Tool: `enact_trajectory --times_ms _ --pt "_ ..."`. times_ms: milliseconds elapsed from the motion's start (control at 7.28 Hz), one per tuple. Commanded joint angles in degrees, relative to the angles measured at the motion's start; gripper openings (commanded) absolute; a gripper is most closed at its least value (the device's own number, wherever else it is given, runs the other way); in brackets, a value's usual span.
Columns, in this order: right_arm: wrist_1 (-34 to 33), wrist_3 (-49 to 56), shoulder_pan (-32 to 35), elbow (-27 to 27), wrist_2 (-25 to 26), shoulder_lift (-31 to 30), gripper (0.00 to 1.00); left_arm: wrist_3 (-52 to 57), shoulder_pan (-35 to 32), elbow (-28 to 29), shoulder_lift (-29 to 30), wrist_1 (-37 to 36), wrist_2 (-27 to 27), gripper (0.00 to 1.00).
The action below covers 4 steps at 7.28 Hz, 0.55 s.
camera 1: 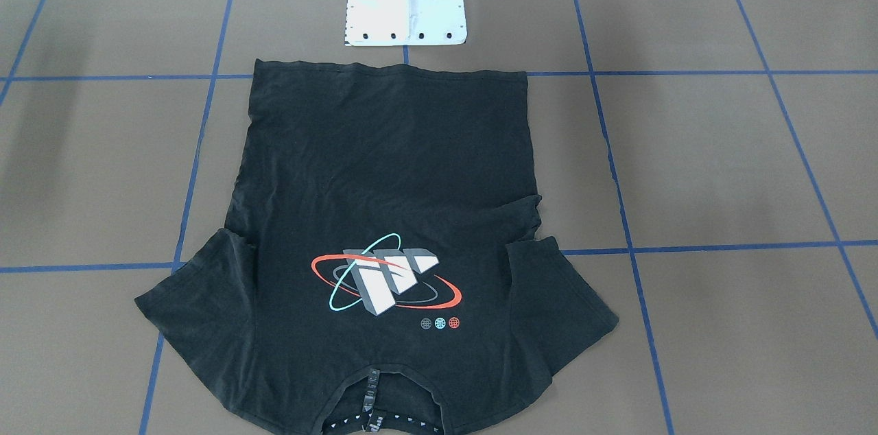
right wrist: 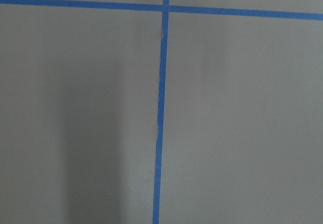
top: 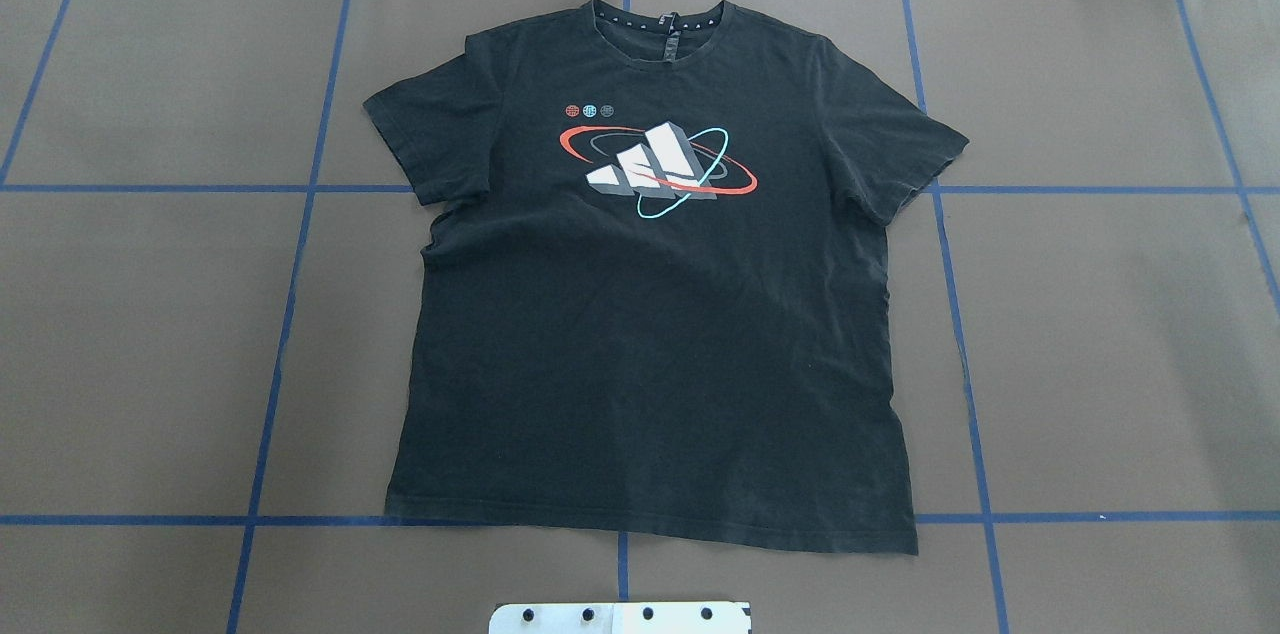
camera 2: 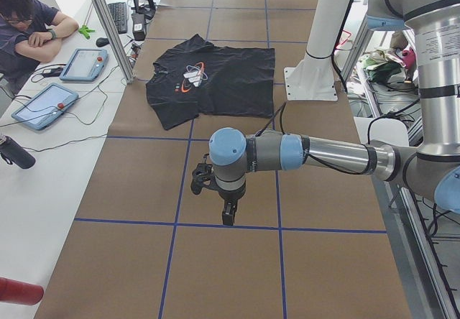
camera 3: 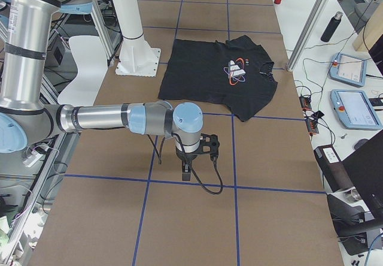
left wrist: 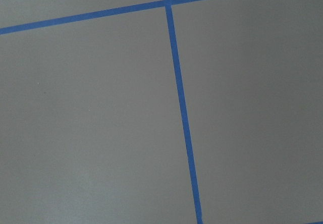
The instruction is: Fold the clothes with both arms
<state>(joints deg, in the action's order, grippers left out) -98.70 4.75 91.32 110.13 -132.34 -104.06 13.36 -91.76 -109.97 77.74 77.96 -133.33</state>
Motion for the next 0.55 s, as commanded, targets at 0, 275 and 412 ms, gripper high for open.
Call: enact_trajectory --times_ms 0,275,412 --pt "0.0 0.0 0.0 0.09 -0.02 0.0 1.0 0.0 0.0 -0.5 -0.04 0.09 -0.35 1.0" --pt "0.0 0.0 -0.09 0.26 -0.02 0.44 1.0 -0.09 0.09 -2.61 0.04 0.0 0.17 1.0" --pt "0.0 -0.09 -0.17 0.26 -0.11 1.75 1.0 -0.09 0.17 -2.7 0.31 0.35 0.09 1.0"
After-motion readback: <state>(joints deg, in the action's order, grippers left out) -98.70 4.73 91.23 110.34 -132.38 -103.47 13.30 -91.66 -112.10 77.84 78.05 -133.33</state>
